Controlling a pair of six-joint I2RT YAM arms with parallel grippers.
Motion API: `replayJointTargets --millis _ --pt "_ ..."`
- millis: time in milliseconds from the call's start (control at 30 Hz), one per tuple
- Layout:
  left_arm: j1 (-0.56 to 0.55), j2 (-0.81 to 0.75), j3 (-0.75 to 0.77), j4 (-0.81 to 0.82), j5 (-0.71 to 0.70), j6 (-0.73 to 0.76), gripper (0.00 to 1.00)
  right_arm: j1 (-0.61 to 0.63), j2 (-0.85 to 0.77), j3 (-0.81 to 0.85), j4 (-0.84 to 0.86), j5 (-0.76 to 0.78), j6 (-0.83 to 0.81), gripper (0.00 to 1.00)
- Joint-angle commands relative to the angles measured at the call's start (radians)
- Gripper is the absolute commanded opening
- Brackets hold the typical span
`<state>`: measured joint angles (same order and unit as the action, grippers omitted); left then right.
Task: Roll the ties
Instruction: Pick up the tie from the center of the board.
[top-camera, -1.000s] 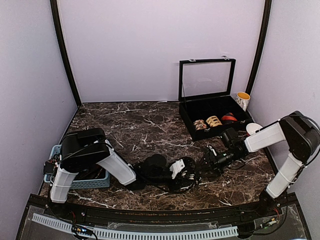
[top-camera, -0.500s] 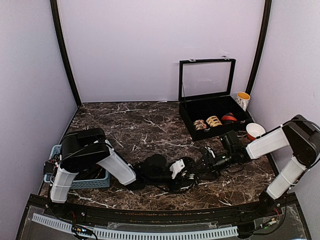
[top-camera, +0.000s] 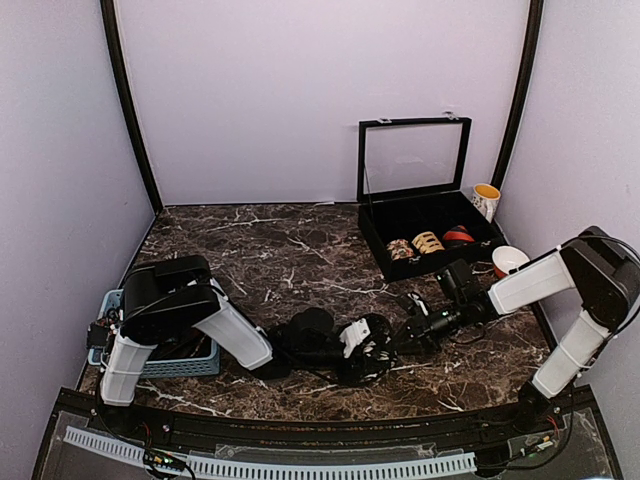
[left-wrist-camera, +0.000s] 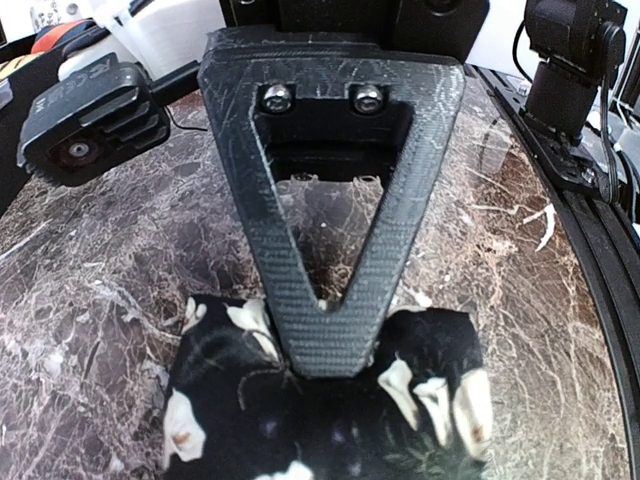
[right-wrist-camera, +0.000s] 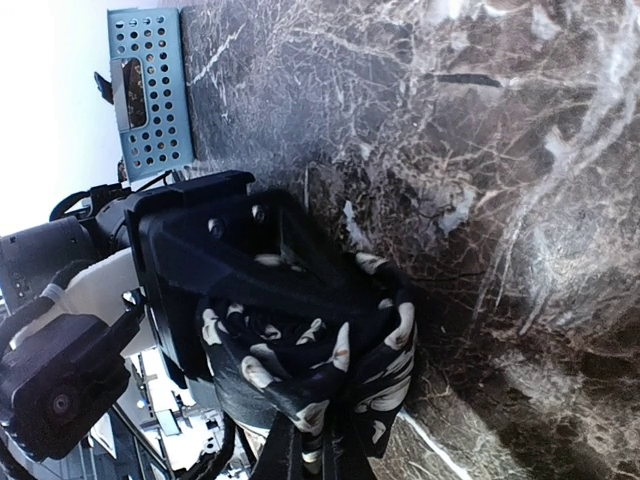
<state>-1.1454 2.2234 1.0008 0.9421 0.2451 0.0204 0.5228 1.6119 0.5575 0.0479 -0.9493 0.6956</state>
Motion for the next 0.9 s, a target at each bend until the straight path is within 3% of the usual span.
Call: replayJointTargets --millis 0,67,133,167,300,333,400,533,867 --pt "-0.008 0.015 0.035 -0.201 -0.042 0.005 0.57 0.022 0.022 -0.007 -0.070 0.105 -0.040 0.00" --pt "-0.008 0.000 0.045 -0.200 -0.059 0.023 0.68 0.022 0.010 -0.006 -0.089 0.118 -0.049 0.00" --pt "-0.008 -0.010 0.050 -0.200 -0.063 0.037 0.72 0.022 0.002 0.000 -0.103 0.127 -0.056 0.00" --pt "-0.008 -0.010 0.056 -0.206 -0.057 0.048 0.70 0.022 -0.003 0.005 -0.114 0.135 -0.059 0.00" --pt "-0.008 -0.020 0.065 -0.231 -0.041 0.077 0.48 0.021 -0.010 0.043 -0.181 0.163 -0.082 0.00" --pt "-0.008 -0.029 0.054 -0.222 -0.042 0.076 0.47 0.021 -0.041 0.055 -0.207 0.172 -0.091 0.00" --pt "-0.008 -0.054 0.033 -0.203 -0.043 0.066 0.59 0.022 -0.057 0.084 -0.271 0.194 -0.116 0.00" --pt "-0.008 -0.119 -0.001 -0.195 -0.055 0.040 0.98 0.021 -0.080 0.152 -0.400 0.238 -0.172 0.00" --pt "-0.008 -0.222 -0.071 -0.203 -0.125 0.005 0.99 0.017 -0.081 0.368 -0.731 0.379 -0.322 0.00"
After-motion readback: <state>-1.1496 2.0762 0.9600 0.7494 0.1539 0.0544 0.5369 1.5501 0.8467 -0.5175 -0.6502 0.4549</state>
